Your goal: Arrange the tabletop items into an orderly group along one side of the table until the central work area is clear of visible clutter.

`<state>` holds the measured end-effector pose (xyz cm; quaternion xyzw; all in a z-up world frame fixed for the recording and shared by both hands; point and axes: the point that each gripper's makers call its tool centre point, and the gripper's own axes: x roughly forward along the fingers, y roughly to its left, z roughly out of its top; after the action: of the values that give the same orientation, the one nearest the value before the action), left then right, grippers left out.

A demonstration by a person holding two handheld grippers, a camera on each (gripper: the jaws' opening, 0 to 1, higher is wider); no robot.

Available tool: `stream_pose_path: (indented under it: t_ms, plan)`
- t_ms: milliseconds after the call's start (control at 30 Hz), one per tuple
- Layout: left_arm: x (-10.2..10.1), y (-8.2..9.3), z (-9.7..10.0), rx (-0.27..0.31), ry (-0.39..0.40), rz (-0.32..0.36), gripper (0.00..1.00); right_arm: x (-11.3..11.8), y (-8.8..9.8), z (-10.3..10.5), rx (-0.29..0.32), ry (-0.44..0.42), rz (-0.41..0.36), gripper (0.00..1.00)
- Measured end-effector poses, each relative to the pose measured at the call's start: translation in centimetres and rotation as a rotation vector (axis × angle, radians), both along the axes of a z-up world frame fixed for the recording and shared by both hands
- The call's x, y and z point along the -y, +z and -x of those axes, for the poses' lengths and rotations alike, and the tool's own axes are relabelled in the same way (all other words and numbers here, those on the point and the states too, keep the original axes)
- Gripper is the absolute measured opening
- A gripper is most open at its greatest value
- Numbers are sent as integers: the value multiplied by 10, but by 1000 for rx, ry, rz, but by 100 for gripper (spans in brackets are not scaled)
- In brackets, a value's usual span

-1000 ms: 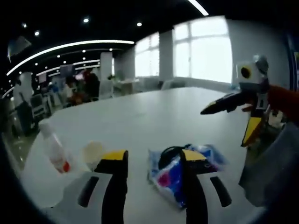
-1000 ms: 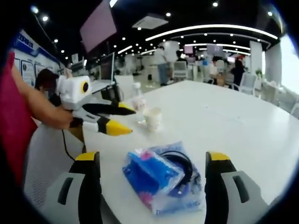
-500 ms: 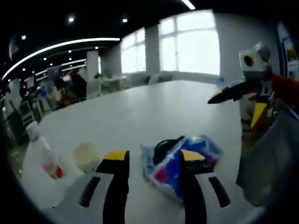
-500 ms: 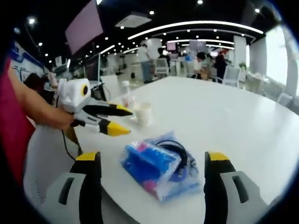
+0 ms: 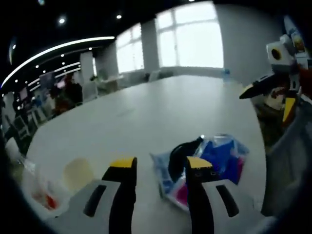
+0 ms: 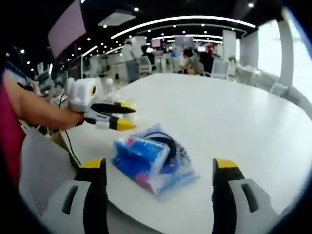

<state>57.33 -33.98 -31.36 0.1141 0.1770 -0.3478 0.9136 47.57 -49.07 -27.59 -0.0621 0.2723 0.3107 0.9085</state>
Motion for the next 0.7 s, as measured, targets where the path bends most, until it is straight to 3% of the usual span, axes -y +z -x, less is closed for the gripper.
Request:
stream_pose_path:
  t_ms: [167, 533, 700]
  plan:
    - [-3, -10, -11, -24, 19, -11, 35, 13, -21, -2, -58, -44, 1, 86]
    - [1, -38, -23, -74, 6, -62, 32, 19, -47, -9, -131, -84, 6, 84]
    - [2, -53, -23, -125, 2, -80, 29, 18, -56, -11, -155, -92, 5, 83]
